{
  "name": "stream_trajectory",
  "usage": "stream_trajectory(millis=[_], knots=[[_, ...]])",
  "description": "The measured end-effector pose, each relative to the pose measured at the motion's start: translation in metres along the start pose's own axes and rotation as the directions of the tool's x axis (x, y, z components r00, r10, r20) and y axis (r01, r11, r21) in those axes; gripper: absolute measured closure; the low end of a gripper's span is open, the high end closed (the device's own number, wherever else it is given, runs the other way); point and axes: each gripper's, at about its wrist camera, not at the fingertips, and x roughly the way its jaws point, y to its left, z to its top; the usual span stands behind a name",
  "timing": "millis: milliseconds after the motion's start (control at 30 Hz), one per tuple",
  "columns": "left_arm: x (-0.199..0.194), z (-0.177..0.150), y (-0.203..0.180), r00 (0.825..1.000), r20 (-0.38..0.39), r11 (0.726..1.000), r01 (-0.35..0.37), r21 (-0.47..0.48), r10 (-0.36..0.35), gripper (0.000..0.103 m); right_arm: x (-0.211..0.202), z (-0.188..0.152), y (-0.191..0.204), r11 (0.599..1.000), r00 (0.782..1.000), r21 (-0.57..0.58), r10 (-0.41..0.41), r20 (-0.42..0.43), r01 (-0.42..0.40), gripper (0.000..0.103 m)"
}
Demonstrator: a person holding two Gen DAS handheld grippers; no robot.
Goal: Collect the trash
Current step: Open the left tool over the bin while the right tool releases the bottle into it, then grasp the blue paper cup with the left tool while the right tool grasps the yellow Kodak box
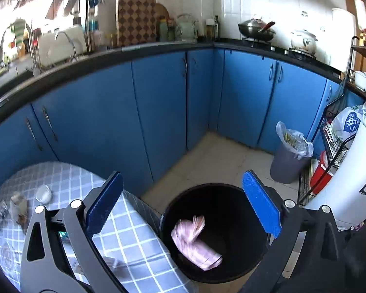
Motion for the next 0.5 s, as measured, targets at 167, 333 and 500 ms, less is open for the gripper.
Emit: stream_trajectory(millis=[167, 333, 500], knots=[[-0.012, -0.004, 0.028, 0.998, -0.032, 0.998, -0.058, -0.023, 0.058, 0.006, -0.015, 0.0, 0.011, 0.994, 0.994, 0.033, 0.104, 0.019, -0.105, 0.027], [-0.044, -0.025, 0.076, 0.987, -0.061, 0.989, -0.148, -0.026, 0.146, 0.006, -0.043, -0.003, 0.037, 0.933, 0.935, 0.071, 0.353, 0.026, -0.354, 0.026], [-0.086, -0.062, 0.133, 0.972, -0.093, 0.972, -0.224, -0.068, 0.218, 0.006, -0.074, -0.017, 0.099, 0.881, 0.883, -0.05, 0.47, -0.012, -0.47, 0.026]])
